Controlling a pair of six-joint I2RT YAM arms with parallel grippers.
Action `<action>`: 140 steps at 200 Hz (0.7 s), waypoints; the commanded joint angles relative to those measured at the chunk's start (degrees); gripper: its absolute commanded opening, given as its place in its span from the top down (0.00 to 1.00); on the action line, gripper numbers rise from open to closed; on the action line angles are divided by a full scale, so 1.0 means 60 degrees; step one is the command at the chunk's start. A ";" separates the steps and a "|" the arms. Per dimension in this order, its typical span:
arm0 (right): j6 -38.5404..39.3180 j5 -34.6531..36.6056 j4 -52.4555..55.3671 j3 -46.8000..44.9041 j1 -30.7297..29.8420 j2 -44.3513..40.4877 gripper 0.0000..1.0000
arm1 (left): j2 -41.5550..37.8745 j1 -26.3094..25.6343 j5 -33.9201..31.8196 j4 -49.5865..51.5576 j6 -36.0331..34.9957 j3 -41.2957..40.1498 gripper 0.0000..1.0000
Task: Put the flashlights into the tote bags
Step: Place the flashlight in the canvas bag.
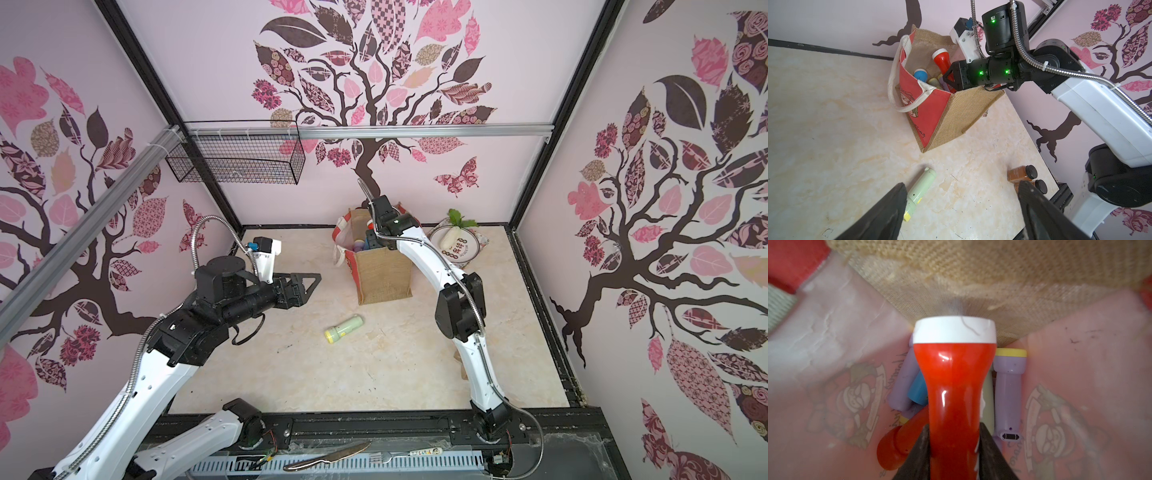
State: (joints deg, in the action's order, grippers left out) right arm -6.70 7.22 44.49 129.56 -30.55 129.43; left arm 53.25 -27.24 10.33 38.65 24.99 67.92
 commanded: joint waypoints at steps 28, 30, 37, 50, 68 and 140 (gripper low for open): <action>-0.0010 -0.0048 -0.0222 0.0088 0.0020 -0.0086 0.62 | -0.0207 0.0049 -0.0260 0.0061 0.0007 0.0281 0.13; 0.0000 -0.0025 -0.0234 0.0094 0.0022 -0.0101 0.61 | -0.0216 0.0049 -0.0261 0.0058 0.0016 0.0274 0.13; -0.0008 0.0005 -0.0251 0.0103 0.0013 -0.0160 0.55 | -0.0262 0.0048 -0.0300 0.0087 0.0037 0.0264 0.13; -0.0004 0.0048 -0.0263 0.0185 0.0019 -0.0280 0.45 | -0.0330 0.0046 -0.0335 0.0147 0.0047 0.0278 0.13; -0.0002 0.0066 -0.0239 0.0304 0.0016 -0.0499 0.36 | -0.0394 0.0053 -0.0433 0.0339 0.0049 0.0318 0.13; 0.0121 0.0466 0.0667 0.1208 -0.0344 -0.1457 0.20 | -0.0814 0.0046 -0.0313 0.1552 0.0087 0.0082 0.13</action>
State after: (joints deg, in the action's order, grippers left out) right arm -6.26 8.40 45.54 133.60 -31.24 128.27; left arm 50.33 -27.24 7.99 45.19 25.47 67.92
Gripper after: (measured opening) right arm 0.793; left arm 0.867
